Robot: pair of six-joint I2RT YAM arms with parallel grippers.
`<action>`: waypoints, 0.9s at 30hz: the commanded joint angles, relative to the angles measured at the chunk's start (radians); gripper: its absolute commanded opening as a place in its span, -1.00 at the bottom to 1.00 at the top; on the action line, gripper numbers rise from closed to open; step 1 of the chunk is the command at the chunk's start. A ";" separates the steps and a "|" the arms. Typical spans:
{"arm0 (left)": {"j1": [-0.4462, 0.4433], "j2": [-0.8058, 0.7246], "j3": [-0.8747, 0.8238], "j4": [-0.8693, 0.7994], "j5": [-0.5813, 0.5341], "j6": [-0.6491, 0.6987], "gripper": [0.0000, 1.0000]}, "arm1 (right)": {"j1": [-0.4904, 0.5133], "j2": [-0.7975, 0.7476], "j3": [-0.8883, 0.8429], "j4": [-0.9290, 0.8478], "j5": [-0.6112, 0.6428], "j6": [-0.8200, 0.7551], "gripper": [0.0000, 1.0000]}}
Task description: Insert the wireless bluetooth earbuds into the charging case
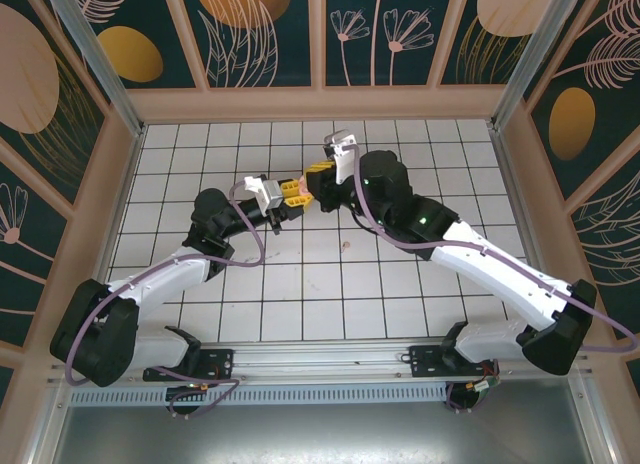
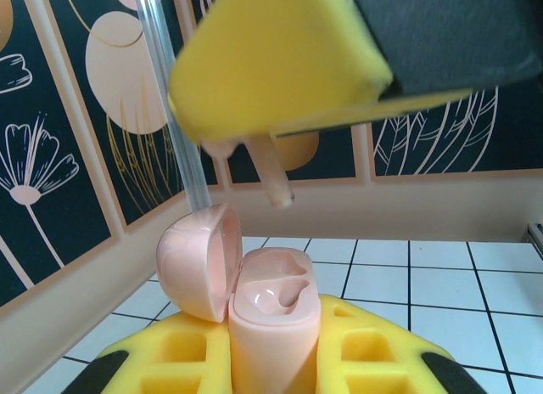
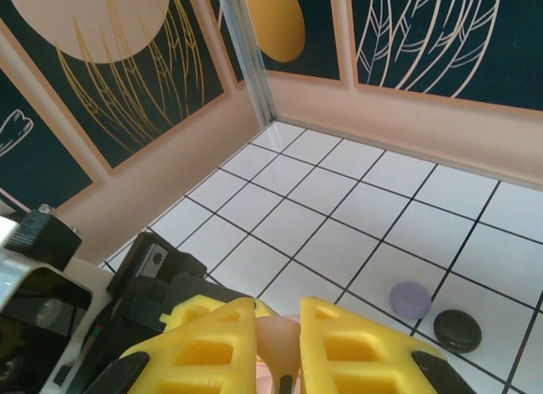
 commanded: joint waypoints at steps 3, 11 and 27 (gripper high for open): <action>-0.008 -0.007 0.034 0.008 0.026 0.002 -1.00 | 0.010 0.009 -0.022 0.038 -0.018 0.000 -0.70; -0.008 -0.008 0.042 0.008 0.030 -0.006 -1.00 | 0.015 0.021 -0.032 0.036 -0.023 0.007 -0.72; -0.008 -0.025 0.046 0.023 0.037 -0.026 -1.00 | 0.015 0.017 -0.069 0.025 0.006 0.008 -0.74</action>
